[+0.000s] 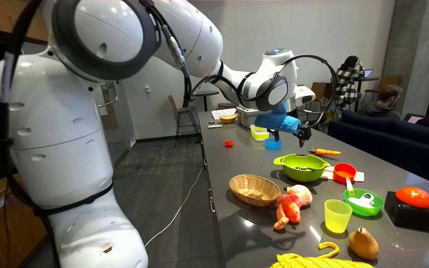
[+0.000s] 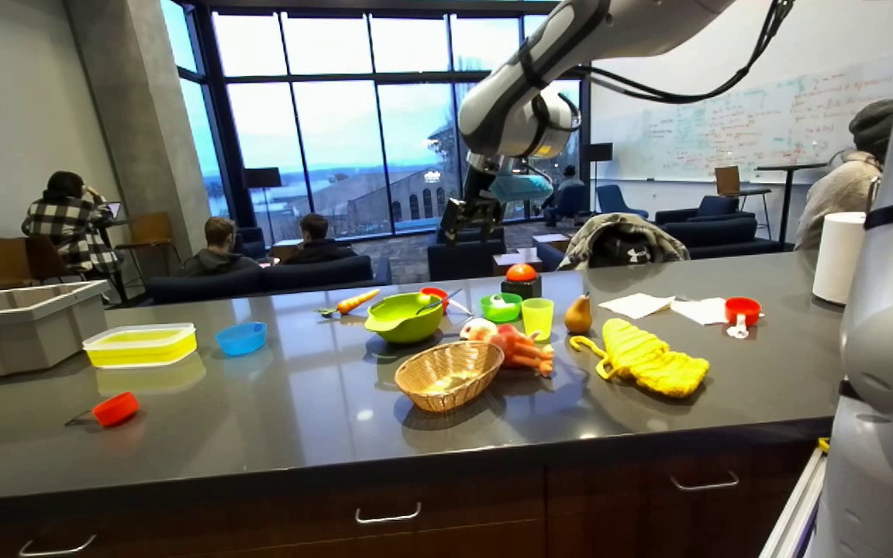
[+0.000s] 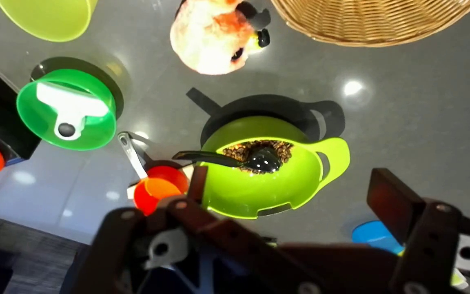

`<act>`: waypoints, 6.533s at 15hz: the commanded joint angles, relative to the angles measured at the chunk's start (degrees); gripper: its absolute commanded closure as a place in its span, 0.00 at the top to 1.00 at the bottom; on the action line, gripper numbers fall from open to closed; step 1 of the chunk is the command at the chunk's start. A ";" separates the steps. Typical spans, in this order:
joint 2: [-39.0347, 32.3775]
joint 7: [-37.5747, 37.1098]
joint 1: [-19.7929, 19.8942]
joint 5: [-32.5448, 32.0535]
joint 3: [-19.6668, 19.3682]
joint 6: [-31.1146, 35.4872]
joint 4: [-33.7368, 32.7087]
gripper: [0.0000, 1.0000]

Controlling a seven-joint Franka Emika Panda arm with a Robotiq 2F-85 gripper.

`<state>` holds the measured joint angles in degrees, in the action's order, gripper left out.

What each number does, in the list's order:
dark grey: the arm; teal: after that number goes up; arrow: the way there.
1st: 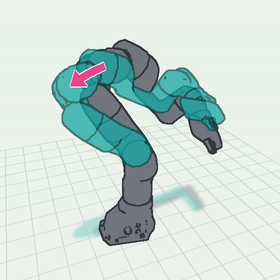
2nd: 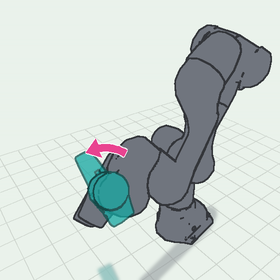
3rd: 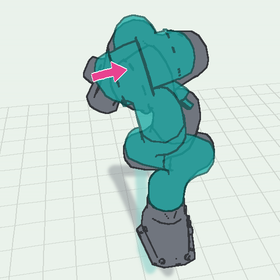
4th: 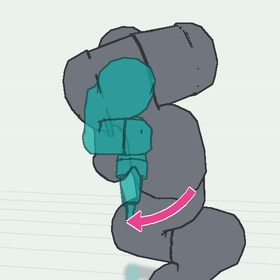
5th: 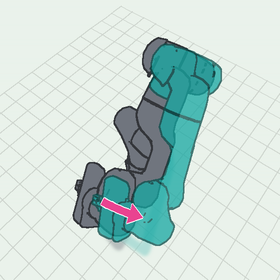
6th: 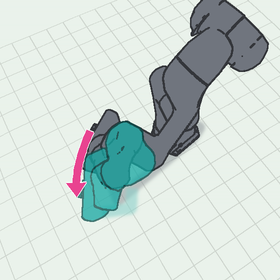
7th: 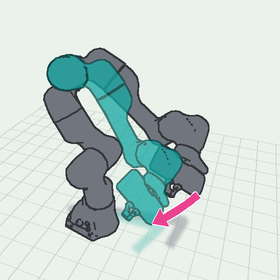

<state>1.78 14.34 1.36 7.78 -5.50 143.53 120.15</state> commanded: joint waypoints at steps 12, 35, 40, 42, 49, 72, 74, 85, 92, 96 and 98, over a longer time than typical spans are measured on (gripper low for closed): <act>-14.59 3.94 3.40 -2.09 2.18 0.72 -15.06 1.00; -24.41 7.40 7.84 -0.19 6.28 -2.23 -22.62 1.00; -24.16 6.96 7.85 0.17 6.46 -2.49 -21.88 1.00; -24.17 7.00 7.89 0.19 6.54 -2.62 -21.99 1.00; -25.95 5.98 7.21 -3.03 5.59 -1.40 -23.57 1.00; -35.09 8.80 9.89 -5.48 6.75 -1.86 -32.70 1.00; -35.42 8.94 10.01 -5.31 6.97 -2.51 -33.31 1.00; -37.06 8.80 10.20 -5.00 7.34 -4.26 -35.64 0.41; -37.22 8.81 10.70 -4.63 7.51 -4.28 -35.82 0.00; -36.71 9.04 10.56 -4.93 7.58 -4.97 -35.61 0.01; -36.08 8.91 10.27 -5.31 7.49 -4.80 -35.37 0.01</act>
<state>-34.93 22.24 11.29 2.48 1.41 139.70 85.40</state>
